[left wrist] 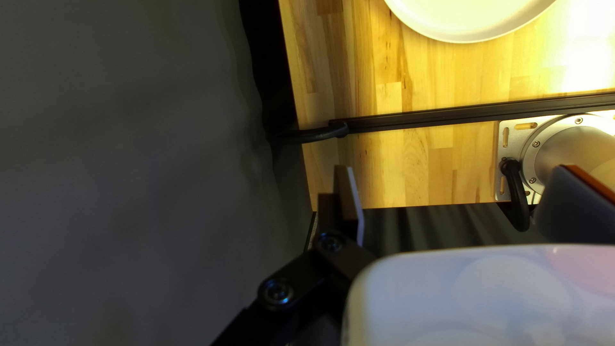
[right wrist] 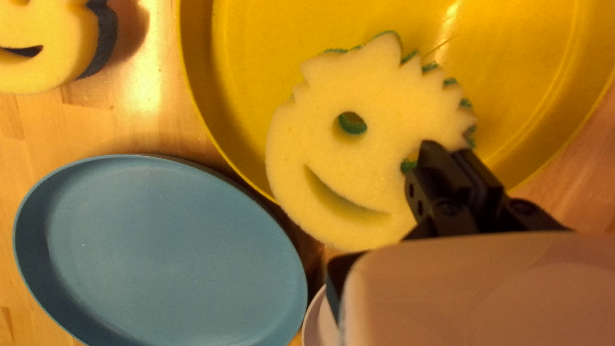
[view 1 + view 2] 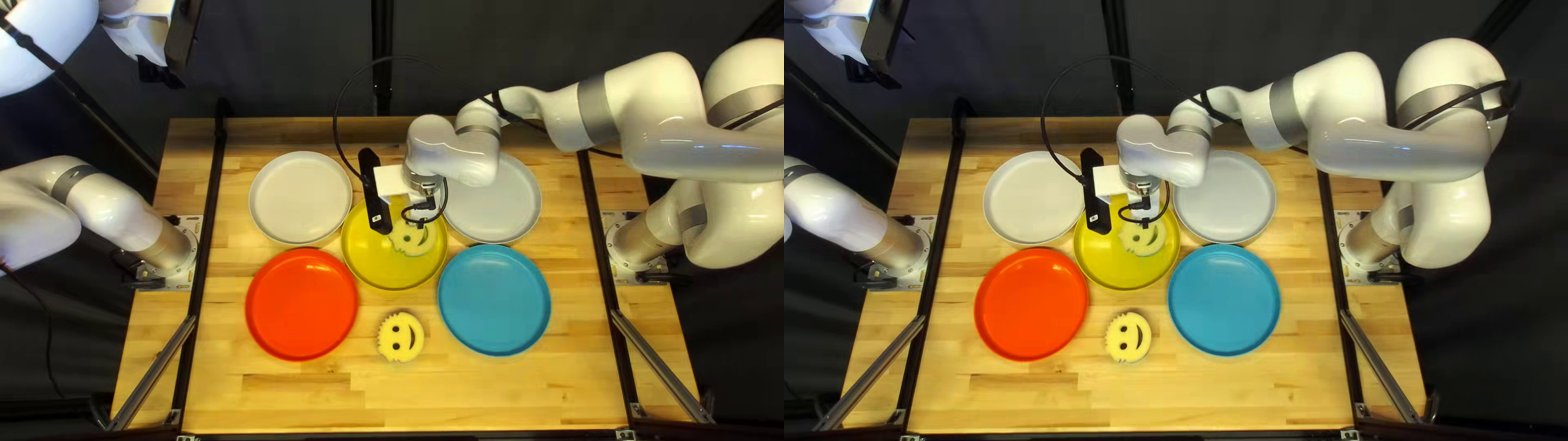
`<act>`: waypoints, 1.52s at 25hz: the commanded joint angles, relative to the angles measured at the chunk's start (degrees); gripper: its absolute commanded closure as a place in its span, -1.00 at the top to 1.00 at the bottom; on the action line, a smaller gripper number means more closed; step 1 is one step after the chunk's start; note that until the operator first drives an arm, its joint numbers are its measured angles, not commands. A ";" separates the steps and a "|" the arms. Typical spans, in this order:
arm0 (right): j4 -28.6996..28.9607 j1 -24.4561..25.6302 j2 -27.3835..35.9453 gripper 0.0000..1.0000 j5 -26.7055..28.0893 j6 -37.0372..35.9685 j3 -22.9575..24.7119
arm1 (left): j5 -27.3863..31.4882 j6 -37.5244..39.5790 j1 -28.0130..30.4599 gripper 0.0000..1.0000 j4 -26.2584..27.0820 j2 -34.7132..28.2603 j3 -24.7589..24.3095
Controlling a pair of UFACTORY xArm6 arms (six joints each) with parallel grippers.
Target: Pick up sponge and scrub the plate
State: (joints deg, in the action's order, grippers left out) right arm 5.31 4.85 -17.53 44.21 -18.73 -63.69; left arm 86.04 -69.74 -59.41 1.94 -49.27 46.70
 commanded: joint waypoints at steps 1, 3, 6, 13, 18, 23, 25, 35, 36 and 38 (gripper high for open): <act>-1.88 -1.22 0.55 -1.00 -2.74 2.35 2.07 | 0.00 0.00 0.00 1.00 0.00 0.00 0.00; -2.86 -1.74 0.85 -1.00 -3.76 3.47 2.85 | 0.00 0.00 0.00 1.00 0.00 0.00 0.00; -4.25 -2.73 1.11 -1.00 -4.80 5.20 3.68 | 0.00 0.00 0.00 1.00 0.00 0.00 0.00; -5.48 -4.51 0.74 -1.00 -5.51 6.92 3.94 | 0.00 0.00 0.00 1.00 0.00 0.00 0.00; -5.56 -2.95 -0.38 -1.00 -6.18 5.04 3.94 | 0.00 0.00 0.00 1.00 0.00 0.00 0.00; -6.48 -0.56 -0.35 -1.00 -6.24 3.07 4.09 | 0.00 0.00 0.00 1.00 0.00 0.00 0.00; -7.37 0.05 -0.28 -1.00 -5.70 2.89 3.79 | 0.00 0.00 0.00 1.00 0.00 0.00 0.00; -8.98 4.37 -0.68 -1.00 -7.19 -1.50 3.94 | 0.00 0.00 0.00 1.00 0.00 0.00 0.00; -8.98 4.44 -0.69 -1.00 -7.26 -1.63 3.93 | 0.00 0.00 0.00 1.00 0.00 0.00 0.00; -8.90 4.43 -0.76 -1.00 -7.16 -1.78 3.76 | 0.00 0.00 0.00 1.00 0.00 0.00 0.00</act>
State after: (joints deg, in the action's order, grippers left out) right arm -3.66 9.19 -18.26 37.11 -20.23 -59.86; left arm 86.04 -69.74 -59.41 1.94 -49.27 46.70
